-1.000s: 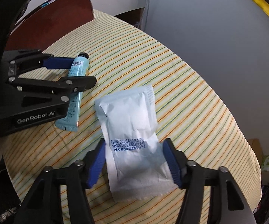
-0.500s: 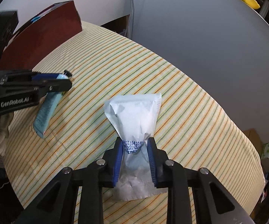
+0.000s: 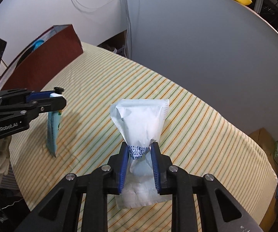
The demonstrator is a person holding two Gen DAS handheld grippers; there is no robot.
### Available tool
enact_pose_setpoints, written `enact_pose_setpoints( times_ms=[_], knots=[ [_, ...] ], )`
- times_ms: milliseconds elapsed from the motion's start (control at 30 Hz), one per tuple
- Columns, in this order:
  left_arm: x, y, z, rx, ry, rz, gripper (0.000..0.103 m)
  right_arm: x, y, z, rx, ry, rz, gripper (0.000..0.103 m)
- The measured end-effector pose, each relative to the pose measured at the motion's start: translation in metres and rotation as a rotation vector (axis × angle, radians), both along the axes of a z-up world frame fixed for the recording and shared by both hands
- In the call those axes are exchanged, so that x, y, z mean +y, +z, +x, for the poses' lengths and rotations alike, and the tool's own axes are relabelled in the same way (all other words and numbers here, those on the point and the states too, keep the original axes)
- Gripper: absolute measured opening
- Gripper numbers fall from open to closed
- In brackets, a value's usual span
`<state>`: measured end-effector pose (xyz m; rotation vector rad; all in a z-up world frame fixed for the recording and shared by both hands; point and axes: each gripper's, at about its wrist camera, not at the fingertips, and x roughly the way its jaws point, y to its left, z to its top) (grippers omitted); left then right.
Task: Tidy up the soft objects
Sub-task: 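Carry the tube and white packet into the box and open both grippers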
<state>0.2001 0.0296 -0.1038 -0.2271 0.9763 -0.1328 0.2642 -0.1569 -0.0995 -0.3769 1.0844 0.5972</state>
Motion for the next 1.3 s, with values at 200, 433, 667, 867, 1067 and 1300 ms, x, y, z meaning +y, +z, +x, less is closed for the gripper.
enact_pose_setpoints(
  times_ms=[200, 433, 667, 867, 1067, 1300],
  knots=[
    [0.009, 0.022, -0.016, -0.056, -0.005, -0.003, 0.023, -0.002, 0.021, -0.010, -0.036, -0.006, 0.024, 0.021],
    [0.034, 0.058, -0.037, -0.133, 0.023, -0.012, 0.023, 0.016, 0.049, -0.018, -0.080, 0.012, 0.070, 0.021],
    [0.084, 0.108, -0.068, -0.231, 0.070, 0.025, 0.023, 0.063, 0.085, -0.017, -0.125, 0.071, 0.123, 0.021],
    [0.145, 0.138, -0.100, -0.285, 0.171, 0.107, 0.023, 0.131, 0.112, -0.016, -0.153, 0.146, 0.169, 0.021],
    [0.199, 0.136, -0.119, -0.268, 0.275, 0.180, 0.023, 0.197, 0.120, -0.008, -0.140, 0.203, 0.214, 0.021],
    [0.230, 0.120, -0.122, -0.248, 0.334, 0.244, 0.023, 0.260, 0.110, 0.005, -0.120, 0.231, 0.237, 0.021]
  ],
)
